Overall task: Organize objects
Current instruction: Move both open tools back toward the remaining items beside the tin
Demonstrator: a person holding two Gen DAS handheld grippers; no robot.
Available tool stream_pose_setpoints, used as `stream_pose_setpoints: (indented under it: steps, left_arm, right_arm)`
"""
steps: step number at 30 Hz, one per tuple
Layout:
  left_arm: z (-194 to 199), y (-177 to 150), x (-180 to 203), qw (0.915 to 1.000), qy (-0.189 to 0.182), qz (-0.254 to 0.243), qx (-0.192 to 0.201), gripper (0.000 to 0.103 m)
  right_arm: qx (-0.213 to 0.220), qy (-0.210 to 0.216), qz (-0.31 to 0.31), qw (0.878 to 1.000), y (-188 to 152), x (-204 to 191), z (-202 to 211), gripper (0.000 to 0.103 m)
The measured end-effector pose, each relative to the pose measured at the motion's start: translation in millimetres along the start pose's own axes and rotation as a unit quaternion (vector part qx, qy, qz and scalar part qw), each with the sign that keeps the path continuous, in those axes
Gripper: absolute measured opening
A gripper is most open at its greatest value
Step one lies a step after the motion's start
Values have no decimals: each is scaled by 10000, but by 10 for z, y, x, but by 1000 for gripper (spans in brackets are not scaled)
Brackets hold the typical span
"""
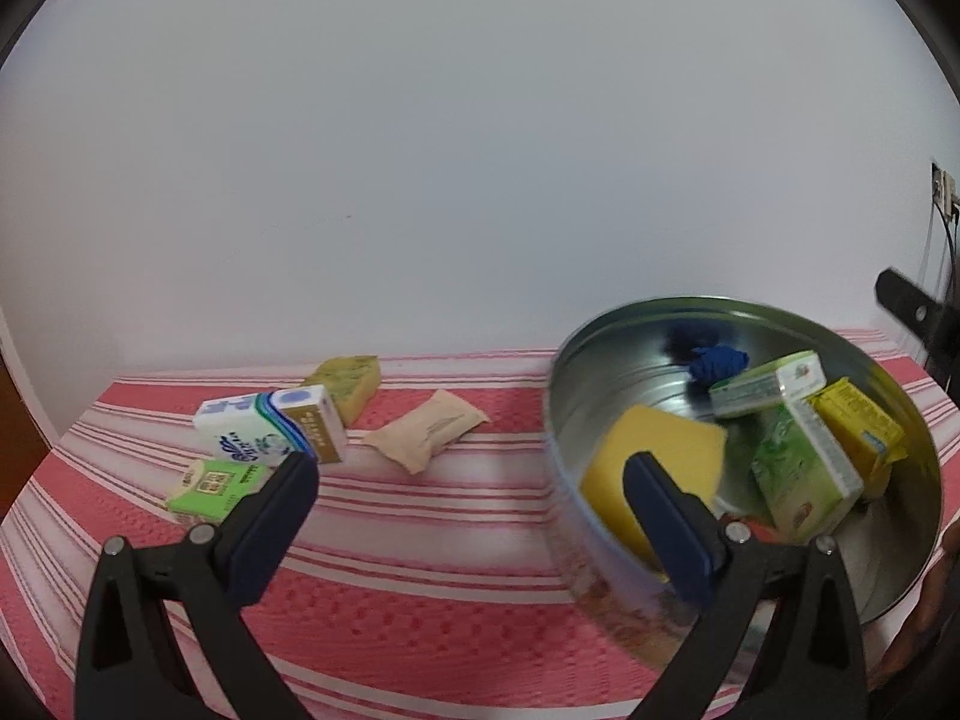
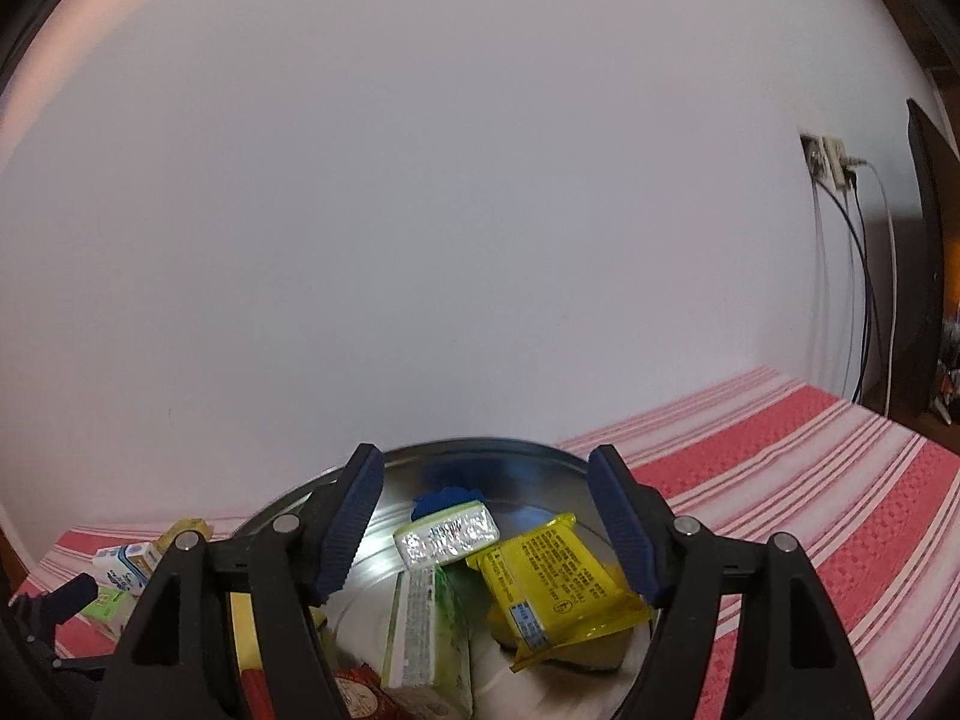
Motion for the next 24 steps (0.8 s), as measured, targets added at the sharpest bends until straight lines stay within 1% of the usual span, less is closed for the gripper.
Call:
stream_pose_setpoints:
  steps: [2,3,6,10,12,15,18,20,24]
  left_arm:
    - [7,-27,-70,10000,48,-70,-5,103]
    - [23,-31,-104,10000,-8,-73,45,103]
    - [47,-38,-243,9999,133,-56,40,103]
    - [85,-43,-483,9998,164,143,45,103]
    - [98,-41,-595,9995,242,182,62,103]
    - [93,-56,-778,9988,414,245,27,103]
    - [59,-69,-1022,9972,439,595,-98,103]
    - [38,-90,-1188,9948,534,842,-185,103]
    - [-9,-118,-1405,9908,662,1127,-357,103]
  right_arm:
    - [103,28,-35,9999,-19,-28,65,73]
    - [132,36,-32,9999,-23,-37,85,74]
    - [242,42,107,9996,-44,-103,140,74]
    - [429,6,341,9985,-74,-203,216,74]
    - [455,32,306,9985,-76,-221,244,74]
    - [427,123,224,9988,-100,-262,268,74]
    - [362,232,389,9983,-138,-411,288,74]
    - [277,390,513,9975,-176,-554,302,74]
    - [99,654,520,9965,-238,-783,316,74]
Point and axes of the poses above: each gripper's, at about its wrist camera, not at the fingertips, and z roughly against the way its jaws point, x to its right, y to its top, the point moved 1 cm from there along -z, roughly the way its jaws point, and after that the axes turned 13 degrees about -y, right-handed, at the moved point
